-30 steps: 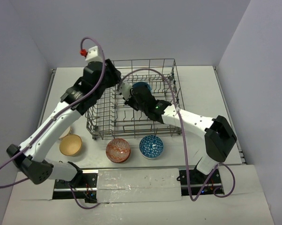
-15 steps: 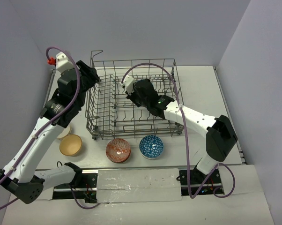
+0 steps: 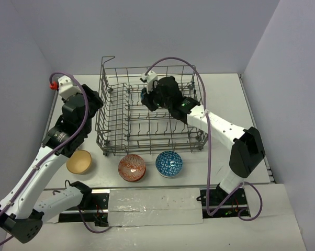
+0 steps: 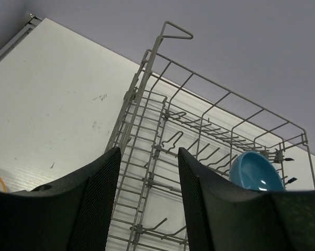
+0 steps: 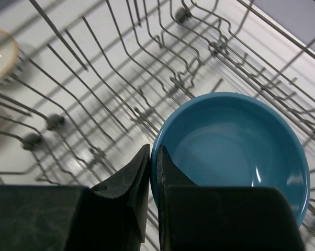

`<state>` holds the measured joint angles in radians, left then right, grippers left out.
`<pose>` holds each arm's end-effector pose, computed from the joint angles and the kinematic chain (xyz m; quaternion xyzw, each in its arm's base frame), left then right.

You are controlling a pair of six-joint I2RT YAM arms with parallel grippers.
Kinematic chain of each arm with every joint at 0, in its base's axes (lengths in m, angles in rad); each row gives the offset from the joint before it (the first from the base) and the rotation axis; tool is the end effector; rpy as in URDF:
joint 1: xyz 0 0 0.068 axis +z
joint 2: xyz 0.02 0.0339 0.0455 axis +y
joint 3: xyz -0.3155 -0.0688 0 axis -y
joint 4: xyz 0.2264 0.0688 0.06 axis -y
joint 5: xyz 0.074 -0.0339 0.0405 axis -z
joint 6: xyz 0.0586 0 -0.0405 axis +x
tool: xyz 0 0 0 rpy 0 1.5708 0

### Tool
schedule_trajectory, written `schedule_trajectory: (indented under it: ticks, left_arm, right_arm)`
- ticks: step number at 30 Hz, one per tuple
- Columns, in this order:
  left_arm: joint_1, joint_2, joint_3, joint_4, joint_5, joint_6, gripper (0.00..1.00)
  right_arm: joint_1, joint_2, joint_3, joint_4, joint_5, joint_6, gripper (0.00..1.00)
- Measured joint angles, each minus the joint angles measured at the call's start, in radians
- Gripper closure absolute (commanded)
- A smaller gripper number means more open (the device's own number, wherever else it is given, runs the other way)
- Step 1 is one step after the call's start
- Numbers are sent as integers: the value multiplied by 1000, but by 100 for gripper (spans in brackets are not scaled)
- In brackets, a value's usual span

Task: Load the bowls into the dish rack
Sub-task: Turn the bowl upside down over the dish rack.

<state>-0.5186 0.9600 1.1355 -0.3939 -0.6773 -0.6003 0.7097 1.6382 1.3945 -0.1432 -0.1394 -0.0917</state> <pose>0.1644 -0.0515 0.4446 -0.2378 0.7266 -0.0937 0.6378 0.2964 0.2653 0.3821 -0.3587 0.7471 0.2243 0.5127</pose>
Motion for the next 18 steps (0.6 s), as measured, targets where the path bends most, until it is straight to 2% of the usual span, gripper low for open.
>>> schedule_trajectory:
  ticks: [10,18]
  left_arm:
    - [0,-61,-79,-2,-10,29,47]
    - [0,-78,-140,3,-8,41,47]
  right_arm:
    - [-18,77,87,80,-121,278,100]
    - [-21,168,111,251,-155,525,100]
